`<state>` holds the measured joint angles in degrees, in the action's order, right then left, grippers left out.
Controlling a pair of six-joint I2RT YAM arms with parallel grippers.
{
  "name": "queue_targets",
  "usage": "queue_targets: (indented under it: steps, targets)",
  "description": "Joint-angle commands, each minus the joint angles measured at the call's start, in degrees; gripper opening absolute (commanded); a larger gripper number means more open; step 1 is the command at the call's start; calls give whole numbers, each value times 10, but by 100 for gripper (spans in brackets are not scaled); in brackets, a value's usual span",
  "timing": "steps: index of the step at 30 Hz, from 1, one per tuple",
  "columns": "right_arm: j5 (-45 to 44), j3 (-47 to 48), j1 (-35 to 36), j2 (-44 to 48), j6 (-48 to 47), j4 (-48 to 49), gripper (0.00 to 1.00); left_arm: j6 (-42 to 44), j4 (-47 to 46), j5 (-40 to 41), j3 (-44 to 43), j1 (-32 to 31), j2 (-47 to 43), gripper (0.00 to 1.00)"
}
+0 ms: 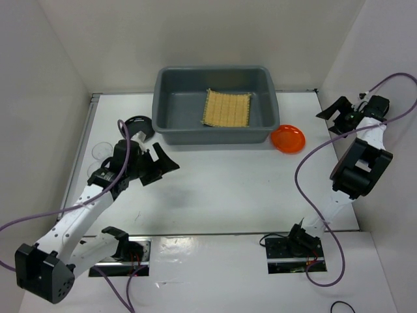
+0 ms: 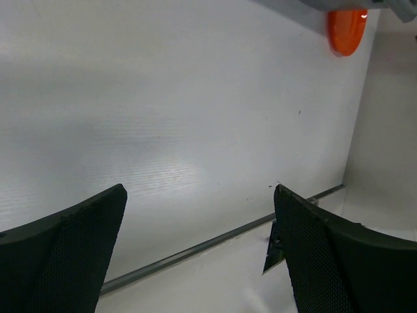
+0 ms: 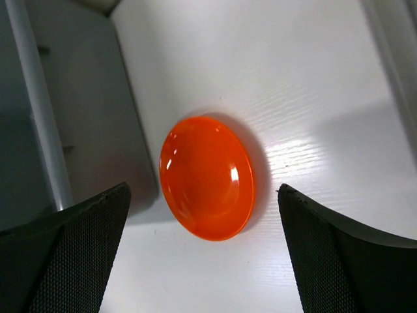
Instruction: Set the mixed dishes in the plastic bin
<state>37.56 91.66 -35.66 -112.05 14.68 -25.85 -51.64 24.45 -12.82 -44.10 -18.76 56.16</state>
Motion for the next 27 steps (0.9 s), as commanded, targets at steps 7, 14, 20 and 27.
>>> queue_targets:
  steps: [7, 14, 20, 27]
  targets:
    - [-13, 16, 8, -61, -80, -63, 98, -62, 31, 31, 46, 9, -143, 100]
    - [2, 36, 26, -131, -178, -147, 98, -76, 68, 37, 52, 9, -171, 100]
    - [2, 42, 50, -174, -236, -187, 98, -94, 81, 43, 52, 9, -192, 100]
    - [10, 62, 74, -212, -241, -200, 92, -100, 81, 43, 57, 9, -193, 100]
